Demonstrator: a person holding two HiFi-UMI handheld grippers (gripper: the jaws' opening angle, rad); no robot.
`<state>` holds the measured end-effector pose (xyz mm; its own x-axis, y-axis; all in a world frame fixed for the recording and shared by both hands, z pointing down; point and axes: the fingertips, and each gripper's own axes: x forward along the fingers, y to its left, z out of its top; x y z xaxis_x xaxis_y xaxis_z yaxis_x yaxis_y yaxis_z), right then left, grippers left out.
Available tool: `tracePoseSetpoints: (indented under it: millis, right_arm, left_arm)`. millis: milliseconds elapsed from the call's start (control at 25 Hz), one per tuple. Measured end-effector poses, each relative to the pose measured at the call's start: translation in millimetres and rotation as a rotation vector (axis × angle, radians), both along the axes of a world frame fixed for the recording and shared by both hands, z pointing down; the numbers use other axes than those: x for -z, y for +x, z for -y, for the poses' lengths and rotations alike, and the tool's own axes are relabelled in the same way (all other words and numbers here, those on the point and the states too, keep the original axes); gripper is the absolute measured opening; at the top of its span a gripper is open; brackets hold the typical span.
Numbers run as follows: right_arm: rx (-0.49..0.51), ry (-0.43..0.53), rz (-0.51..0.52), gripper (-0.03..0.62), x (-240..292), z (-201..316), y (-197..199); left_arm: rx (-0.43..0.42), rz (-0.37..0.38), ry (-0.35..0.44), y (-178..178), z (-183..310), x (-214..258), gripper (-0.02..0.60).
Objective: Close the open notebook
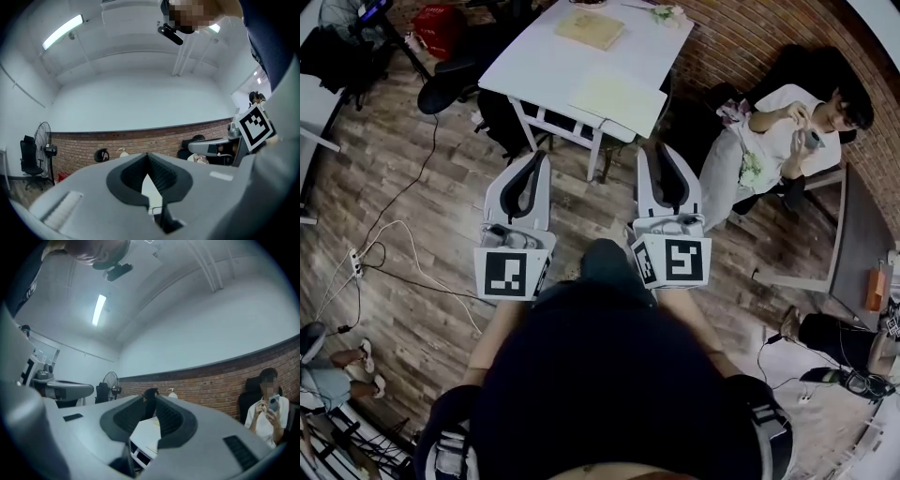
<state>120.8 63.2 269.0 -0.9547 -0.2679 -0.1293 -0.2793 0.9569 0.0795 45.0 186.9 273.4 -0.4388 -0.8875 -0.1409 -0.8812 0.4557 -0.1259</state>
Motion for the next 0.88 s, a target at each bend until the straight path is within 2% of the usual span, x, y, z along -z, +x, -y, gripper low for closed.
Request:
tracePoseSetpoints:
  millis: [480,880]
  right_arm:
    - [-0.041,-0.016,-0.008,0.071,-9.6,19.2,-14.5]
    - [-0.084,-0.035,-0.013,0.071,-21.9,61.7,-67.6]
  left_arm:
    - [-0.053,-0.005,-0.013,-18.6,20.5,-8.5,-0.005]
    - [-0.114,-0.065,-0.059,-72.0,63.4,-21.6,-0.005]
